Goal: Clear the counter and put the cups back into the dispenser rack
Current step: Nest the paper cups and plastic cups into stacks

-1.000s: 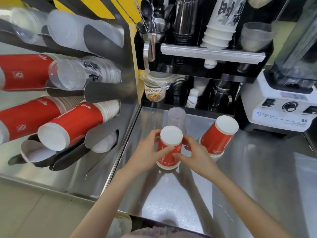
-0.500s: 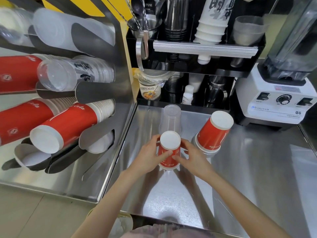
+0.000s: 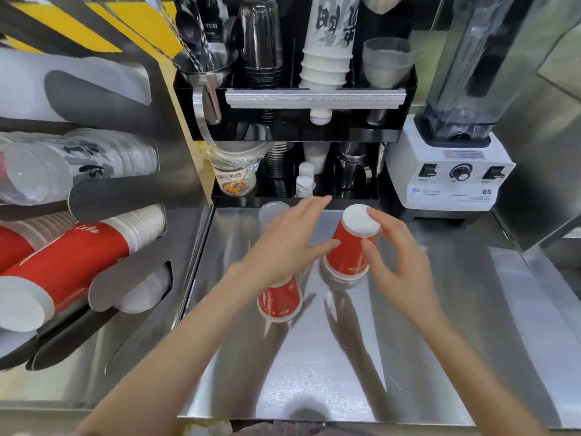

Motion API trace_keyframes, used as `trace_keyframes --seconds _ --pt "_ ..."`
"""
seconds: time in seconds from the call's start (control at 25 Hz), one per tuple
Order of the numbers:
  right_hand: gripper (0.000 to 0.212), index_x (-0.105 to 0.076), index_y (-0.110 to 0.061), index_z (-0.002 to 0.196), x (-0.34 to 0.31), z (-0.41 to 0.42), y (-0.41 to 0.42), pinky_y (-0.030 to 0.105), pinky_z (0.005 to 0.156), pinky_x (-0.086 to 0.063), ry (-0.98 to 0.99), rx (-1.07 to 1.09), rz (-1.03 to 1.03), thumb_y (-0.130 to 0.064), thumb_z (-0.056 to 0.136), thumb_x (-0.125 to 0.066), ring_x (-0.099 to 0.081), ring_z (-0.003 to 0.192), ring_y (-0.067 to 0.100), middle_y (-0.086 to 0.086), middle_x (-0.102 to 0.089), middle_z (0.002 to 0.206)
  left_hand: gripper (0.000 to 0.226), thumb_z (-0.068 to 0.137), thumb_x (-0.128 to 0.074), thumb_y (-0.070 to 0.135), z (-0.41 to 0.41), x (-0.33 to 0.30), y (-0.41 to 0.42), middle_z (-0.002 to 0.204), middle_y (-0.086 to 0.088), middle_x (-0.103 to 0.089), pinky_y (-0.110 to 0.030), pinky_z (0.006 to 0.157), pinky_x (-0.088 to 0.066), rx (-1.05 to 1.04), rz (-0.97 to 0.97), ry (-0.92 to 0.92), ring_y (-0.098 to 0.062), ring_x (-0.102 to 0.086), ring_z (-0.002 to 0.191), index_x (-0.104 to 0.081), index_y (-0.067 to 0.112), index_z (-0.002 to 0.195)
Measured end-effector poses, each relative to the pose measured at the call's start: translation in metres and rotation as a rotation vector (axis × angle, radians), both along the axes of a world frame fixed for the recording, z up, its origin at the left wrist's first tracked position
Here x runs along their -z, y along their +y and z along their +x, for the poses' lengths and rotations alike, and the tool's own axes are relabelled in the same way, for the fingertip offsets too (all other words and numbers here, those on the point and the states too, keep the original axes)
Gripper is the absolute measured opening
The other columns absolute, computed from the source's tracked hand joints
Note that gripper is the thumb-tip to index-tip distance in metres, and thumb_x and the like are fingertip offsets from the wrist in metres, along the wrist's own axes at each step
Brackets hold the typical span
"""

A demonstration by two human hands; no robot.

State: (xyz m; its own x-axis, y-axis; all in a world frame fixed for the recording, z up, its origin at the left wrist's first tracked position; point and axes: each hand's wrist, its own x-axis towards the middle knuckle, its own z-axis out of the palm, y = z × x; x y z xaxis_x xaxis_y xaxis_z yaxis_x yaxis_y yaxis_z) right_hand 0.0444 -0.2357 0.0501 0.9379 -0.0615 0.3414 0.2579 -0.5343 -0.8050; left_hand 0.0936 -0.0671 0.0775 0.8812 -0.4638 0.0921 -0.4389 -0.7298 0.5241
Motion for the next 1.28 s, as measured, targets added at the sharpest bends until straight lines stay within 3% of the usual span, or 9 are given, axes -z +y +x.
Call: trace_keyframes --seconds 0.16,0.28,0.36,0.48,0.68,0.84,1.08,1.2,1.28 --pt "0.061 -0.033 -0.017 0.137 0.016 0.015 -0.022 0.015 0.101 -0.024 0.217 0.093 -0.02 -0.022 0.083 -0.062 -0.034 0.13 0.006 -0.002 -0.038 0.143 0.068 0.085 -0.055 0.039 0.017 -0.004 -0.028 0.148 -0.002 -0.031 -0.043 0.108 -0.035 0.107 0.079 -0.025 -0.022 -0.036 0.133 -0.022 0.019 0.141" --pt "0.07 -0.027 -0.016 0.139 0.03 0.019 -0.023 0.012 0.096 -0.023 0.326 0.014 -0.037 -0.023 0.08 -0.065 -0.032 0.124 0.004 -0.005 -0.038 0.137 0.071 0.083 -0.059 0.037 0.024 0.004 -0.039 0.147 -0.003 -0.032 -0.042 0.105 -0.037 0.147 0.109 0.045 -0.024 -0.038 0.131 -0.022 0.019 0.141" --pt "0.07 -0.027 -0.016 0.139 0.034 0.022 -0.023 0.009 0.09 -0.024 0.349 0.003 -0.043 -0.021 0.08 -0.066 -0.036 0.121 0.006 -0.006 -0.041 0.129 0.068 0.083 -0.058 0.035 0.026 0.009 -0.043 0.145 -0.003 -0.033 -0.042 0.102 -0.04 0.145 0.137 0.051 -0.024 -0.041 0.128 -0.024 0.019 0.139" --pt "0.068 -0.029 -0.016 0.138 0.037 0.028 -0.022 0.014 0.091 -0.027 0.353 0.037 -0.027 -0.019 0.08 -0.066 -0.04 0.127 0.016 0.005 -0.044 0.139 0.062 0.085 -0.057 0.032 0.03 0.012 -0.046 0.143 -0.004 -0.035 -0.042 0.097 -0.043 0.112 0.124 0.039 -0.025 -0.044 0.124 -0.028 0.018 0.138" --pt "0.059 -0.036 -0.014 0.134 0.032 0.032 -0.02 0.019 0.093 -0.032 0.315 0.044 0.025 -0.016 0.081 -0.064 -0.045 0.125 0.019 0.007 -0.049 0.136 0.052 0.085 -0.058 0.028 0.032 0.011 -0.044 0.135 -0.005 -0.044 -0.041 0.096 -0.044 0.088 0.015 0.025 -0.024 -0.048 0.12 -0.038 0.017 0.132" --pt "0.06 -0.037 -0.015 0.134 0.013 0.034 -0.02 0.007 0.084 -0.029 0.241 0.041 0.001 -0.017 0.081 -0.065 -0.046 0.121 0.015 0.005 -0.05 0.135 0.047 0.083 -0.06 0.029 0.032 -0.002 -0.037 0.132 -0.001 -0.048 -0.037 0.094 -0.046 0.072 -0.098 -0.048 -0.018 -0.051 0.115 -0.045 0.016 0.126" --pt "0.062 -0.035 -0.022 0.134 -0.045 0.036 -0.014 0.013 0.09 -0.034 0.086 -0.022 -0.072 -0.022 0.08 -0.065 -0.044 0.111 0.003 -0.002 -0.05 0.133 0.042 0.082 -0.063 0.024 0.023 -0.052 -0.017 0.128 0.0 -0.05 -0.024 0.097 -0.043 0.04 -0.284 -0.199 -0.009 -0.05 0.111 -0.051 0.014 0.121" --pt "0.061 -0.035 -0.024 0.134 -0.066 0.035 0.0 -0.006 0.081 -0.032 0.058 -0.078 -0.049 -0.026 0.08 -0.065 -0.043 0.107 -0.002 -0.012 -0.048 0.123 0.043 0.08 -0.064 0.027 0.014 -0.073 -0.001 0.125 0.001 -0.05 -0.016 0.094 -0.042 0.013 -0.366 -0.262 -0.005 -0.05 0.108 -0.051 0.016 0.12" --pt "0.061 -0.036 -0.026 0.133 -0.072 0.033 0.012 -0.008 0.081 -0.033 0.068 -0.131 -0.014 -0.028 0.079 -0.065 -0.046 0.109 -0.002 -0.015 -0.048 0.12 0.045 0.08 -0.064 0.029 0.005 -0.079 0.01 0.124 0.005 -0.048 -0.01 0.091 -0.042 -0.017 -0.381 -0.261 -0.002 -0.05 0.106 -0.05 0.018 0.122"
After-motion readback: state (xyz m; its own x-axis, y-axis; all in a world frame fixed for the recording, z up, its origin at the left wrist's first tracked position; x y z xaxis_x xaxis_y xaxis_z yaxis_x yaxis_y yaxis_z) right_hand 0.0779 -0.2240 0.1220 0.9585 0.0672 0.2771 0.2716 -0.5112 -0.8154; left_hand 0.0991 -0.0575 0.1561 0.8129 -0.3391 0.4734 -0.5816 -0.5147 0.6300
